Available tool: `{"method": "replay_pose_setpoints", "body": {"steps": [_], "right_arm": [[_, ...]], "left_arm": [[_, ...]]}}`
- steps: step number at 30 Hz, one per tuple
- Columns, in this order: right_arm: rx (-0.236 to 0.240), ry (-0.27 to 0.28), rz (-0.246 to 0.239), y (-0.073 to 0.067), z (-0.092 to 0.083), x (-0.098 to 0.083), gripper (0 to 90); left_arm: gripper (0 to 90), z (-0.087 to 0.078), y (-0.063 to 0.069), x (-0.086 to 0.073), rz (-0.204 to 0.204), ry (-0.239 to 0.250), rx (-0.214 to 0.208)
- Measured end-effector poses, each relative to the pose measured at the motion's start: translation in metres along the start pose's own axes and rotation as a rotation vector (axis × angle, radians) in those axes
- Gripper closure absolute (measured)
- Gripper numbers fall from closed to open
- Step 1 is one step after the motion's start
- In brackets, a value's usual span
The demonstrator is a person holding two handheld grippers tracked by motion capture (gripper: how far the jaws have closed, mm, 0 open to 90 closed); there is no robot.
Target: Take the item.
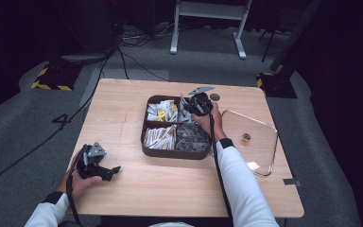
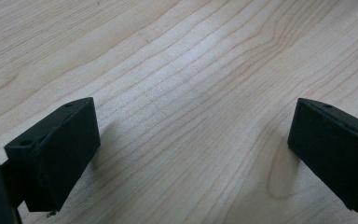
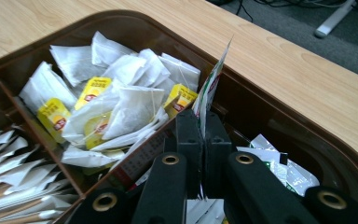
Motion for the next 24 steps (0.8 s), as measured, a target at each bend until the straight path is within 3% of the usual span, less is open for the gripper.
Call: {"method": "replay_pose_setpoints", "body": {"steps": [16, 24], "right_arm": [[0.061, 0.041, -0.075, -0.018, -0.023, 0.001, 90.0], [0.09, 0.071, -0.085, -0.023, -0.037, 0.0, 90.0]], "left_arm": [[2.5, 0.0, 0.0, 0.0, -0.001, 0.001, 0.0], [2.5, 0.0, 0.0, 0.0, -0.001, 0.0, 0.0]]}}
Point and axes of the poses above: each handheld gripper's, and its own axes: z roughly forward along the jaws, x roughly out of its top, y roughly to its right, the point moved 6 cm from there along z, roughly forward along the jaws, and after that the axes turned 14 degrees about x, right-handed, at the moved point
